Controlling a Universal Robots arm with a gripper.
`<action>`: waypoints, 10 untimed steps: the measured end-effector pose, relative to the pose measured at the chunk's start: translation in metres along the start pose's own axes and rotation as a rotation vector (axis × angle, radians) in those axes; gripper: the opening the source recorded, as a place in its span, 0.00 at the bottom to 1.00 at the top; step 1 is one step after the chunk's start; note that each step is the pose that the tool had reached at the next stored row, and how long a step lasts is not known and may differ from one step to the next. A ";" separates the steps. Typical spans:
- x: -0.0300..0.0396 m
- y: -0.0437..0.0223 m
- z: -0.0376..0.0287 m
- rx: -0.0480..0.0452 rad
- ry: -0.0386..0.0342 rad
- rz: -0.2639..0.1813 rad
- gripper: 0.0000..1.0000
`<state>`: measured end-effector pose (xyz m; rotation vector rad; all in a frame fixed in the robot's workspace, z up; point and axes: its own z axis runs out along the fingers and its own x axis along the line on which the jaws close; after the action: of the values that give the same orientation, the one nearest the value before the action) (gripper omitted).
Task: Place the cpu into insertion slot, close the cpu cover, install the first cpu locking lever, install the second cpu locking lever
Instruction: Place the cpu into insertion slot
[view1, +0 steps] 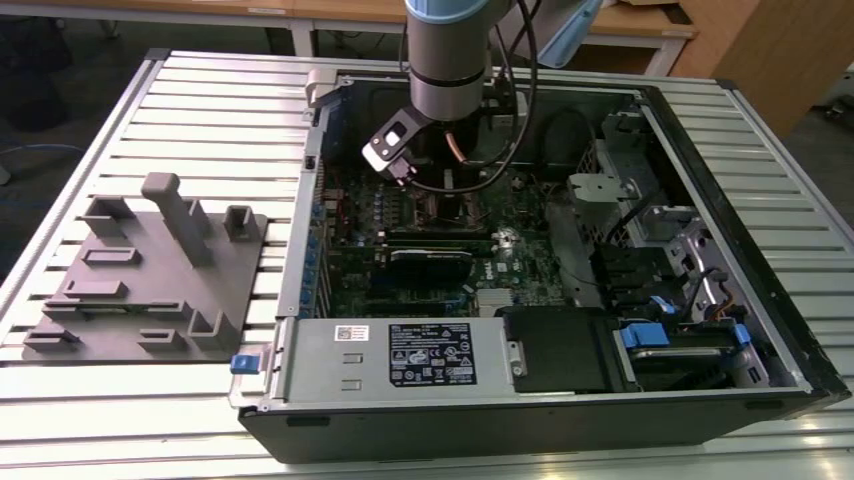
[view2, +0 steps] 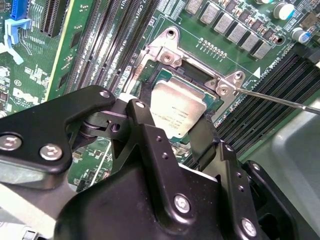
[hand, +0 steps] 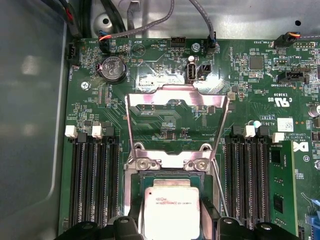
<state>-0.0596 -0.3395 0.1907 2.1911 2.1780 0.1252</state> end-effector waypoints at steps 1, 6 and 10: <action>0.0000 0.0000 0.0000 -0.0001 0.0000 0.000 0.54; 0.0000 0.0006 0.0001 -0.0001 0.0000 0.000 0.54; 0.0002 0.0068 0.0007 0.0005 0.0005 0.000 0.99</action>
<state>-0.0528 -0.3393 0.1906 2.1916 2.1785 0.1252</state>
